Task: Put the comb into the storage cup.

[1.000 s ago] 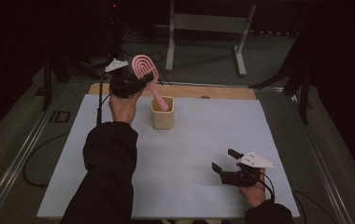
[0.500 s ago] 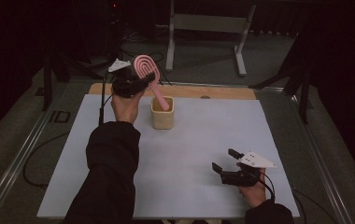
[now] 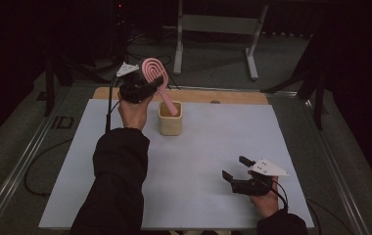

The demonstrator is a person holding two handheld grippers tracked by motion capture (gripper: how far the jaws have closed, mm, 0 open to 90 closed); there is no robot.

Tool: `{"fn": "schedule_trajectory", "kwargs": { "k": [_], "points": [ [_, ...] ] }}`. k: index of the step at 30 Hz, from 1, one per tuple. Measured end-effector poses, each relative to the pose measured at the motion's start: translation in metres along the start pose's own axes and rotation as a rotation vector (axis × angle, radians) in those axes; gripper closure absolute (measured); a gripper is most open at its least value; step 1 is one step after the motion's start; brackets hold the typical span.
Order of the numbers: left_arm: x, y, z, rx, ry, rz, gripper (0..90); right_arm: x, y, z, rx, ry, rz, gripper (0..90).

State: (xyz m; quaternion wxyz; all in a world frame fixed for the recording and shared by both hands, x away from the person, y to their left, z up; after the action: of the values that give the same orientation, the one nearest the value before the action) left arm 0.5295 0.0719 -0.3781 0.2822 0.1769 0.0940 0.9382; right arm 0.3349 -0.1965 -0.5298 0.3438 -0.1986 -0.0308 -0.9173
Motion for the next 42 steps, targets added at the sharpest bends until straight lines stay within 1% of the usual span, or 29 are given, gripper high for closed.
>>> {"fn": "schedule_trajectory", "kwargs": {
  "k": [11,34,42],
  "points": [
    [-0.005,0.003,-0.004,-0.008,-0.001,0.013,63.9,0.0,-0.001,0.0,-0.001,0.0,0.004,12.2],
    [-0.011,0.008,-0.011,-0.013,-0.02,0.005,63.9,0.0,-0.001,0.0,0.001,-0.003,0.003,12.2],
    [-0.013,0.008,-0.014,-0.018,-0.03,0.009,63.9,0.0,0.0,0.0,0.001,-0.002,0.0,12.2]
  ]
}}
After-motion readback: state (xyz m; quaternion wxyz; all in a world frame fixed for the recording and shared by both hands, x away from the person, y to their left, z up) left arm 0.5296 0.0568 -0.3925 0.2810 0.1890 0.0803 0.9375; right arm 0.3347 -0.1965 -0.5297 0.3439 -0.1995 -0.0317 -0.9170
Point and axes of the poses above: each handheld gripper's, and its own axes: x roughly backward along the jaws, z roughly out of its top, y roughly to its right, the point moved 10 cm from there along -x, roughly forward along the jaws, and after that the axes turned 1 degree about -y, right-handed, at the moved point
